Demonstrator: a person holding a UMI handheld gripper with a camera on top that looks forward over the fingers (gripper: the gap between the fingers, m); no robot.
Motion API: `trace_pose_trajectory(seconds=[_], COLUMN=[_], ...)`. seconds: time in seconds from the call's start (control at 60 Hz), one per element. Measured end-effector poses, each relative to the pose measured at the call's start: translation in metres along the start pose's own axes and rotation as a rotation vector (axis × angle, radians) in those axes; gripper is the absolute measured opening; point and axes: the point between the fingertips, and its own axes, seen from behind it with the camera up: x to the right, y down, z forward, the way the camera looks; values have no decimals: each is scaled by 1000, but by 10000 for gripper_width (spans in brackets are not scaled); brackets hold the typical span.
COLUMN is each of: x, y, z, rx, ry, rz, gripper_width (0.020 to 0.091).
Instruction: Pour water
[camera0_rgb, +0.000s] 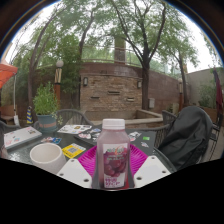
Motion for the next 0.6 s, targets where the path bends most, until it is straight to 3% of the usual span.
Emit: trace_pose_trajectory(seconds=[0.167, 0.317, 0.4, 0.45, 0.6], x=[18, 5, 1, 10, 11], y=[-1, 5, 16, 18, 0], z=[-23, -19, -28, -44, -104], rx=[4, -32, -83, -106, -104], ry=[20, 3, -18, -10, -15], rz=[-10, 46, 77, 77, 3], gripper_width=[441, 590, 768, 826, 825])
